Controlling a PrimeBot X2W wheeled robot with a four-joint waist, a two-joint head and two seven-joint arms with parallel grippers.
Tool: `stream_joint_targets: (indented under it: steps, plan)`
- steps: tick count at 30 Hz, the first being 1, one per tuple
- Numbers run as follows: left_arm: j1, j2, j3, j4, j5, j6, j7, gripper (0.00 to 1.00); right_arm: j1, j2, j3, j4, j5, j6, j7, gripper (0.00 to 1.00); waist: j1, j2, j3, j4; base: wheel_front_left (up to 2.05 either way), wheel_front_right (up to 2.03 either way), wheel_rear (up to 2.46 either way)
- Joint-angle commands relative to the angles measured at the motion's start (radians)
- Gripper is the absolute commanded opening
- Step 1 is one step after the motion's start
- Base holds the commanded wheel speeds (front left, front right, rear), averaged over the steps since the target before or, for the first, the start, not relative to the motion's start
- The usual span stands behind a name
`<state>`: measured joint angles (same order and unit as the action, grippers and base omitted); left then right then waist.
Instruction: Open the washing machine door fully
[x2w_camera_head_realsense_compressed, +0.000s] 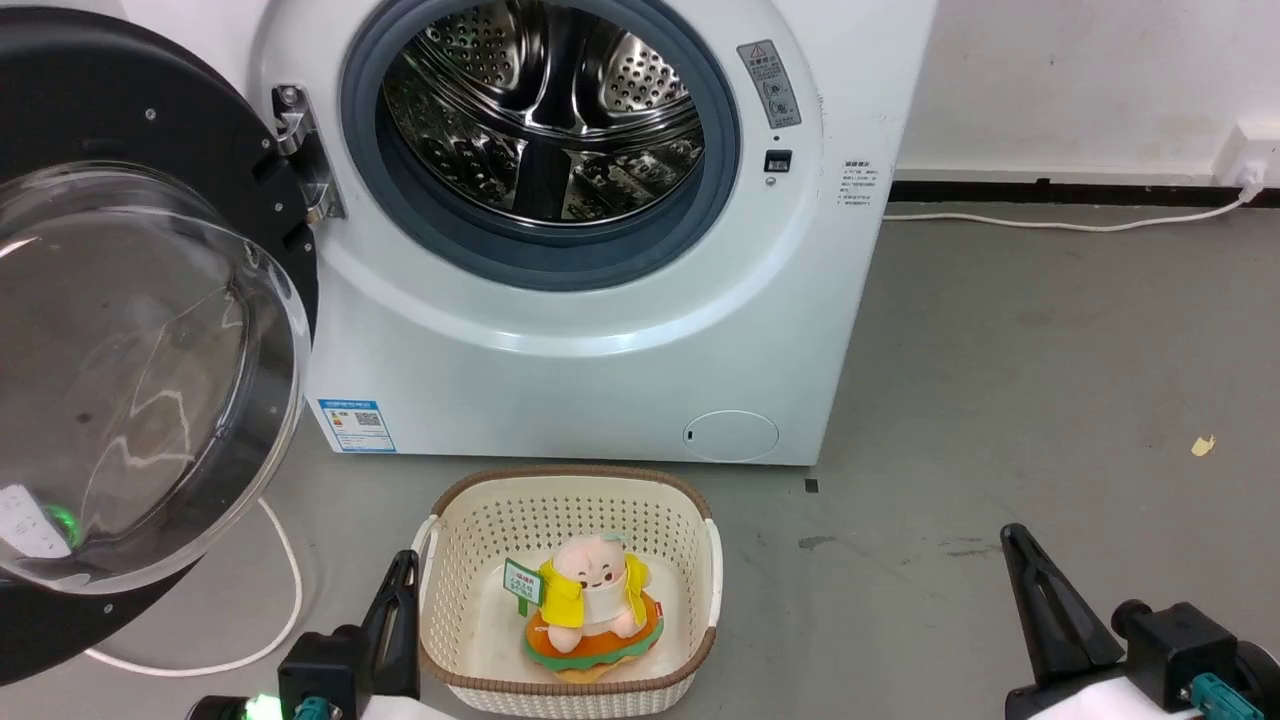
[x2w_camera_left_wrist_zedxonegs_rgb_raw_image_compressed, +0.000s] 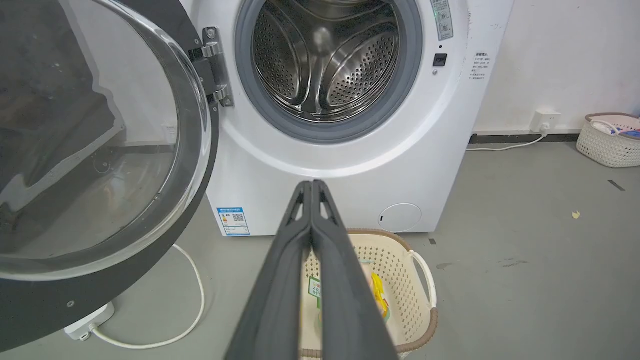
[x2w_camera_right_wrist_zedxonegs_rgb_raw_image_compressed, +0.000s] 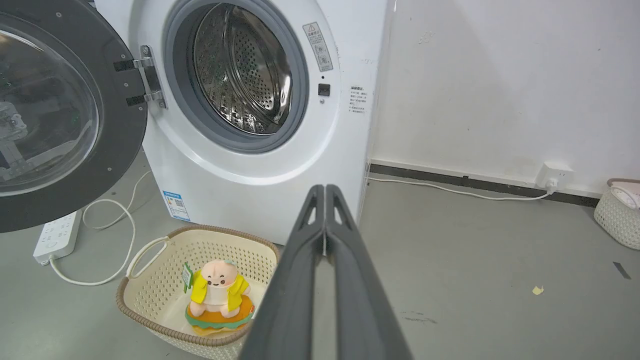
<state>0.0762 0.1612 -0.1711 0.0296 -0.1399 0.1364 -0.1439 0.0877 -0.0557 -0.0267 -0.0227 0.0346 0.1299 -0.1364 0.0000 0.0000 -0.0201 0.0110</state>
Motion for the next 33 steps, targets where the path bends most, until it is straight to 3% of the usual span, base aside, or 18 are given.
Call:
stream_joint_targets:
  steps: [1,33]
  plan:
    - [-0.019,-0.009,0.01,-0.005,0.013,-0.007,0.005,0.0,-0.018,0.002,0.002,0.004,-0.004,0.0,0.005,0.0,0.0,0.0,0.0,0.0,0.0,0.0,0.0]
    - [-0.045,-0.055,0.082,-0.016,0.07,-0.065,0.067,0.0,-0.049,0.004,0.013,0.012,-0.018,0.001,0.064,0.0,0.0,0.0,0.009,-0.005,0.0,0.0,0.0]
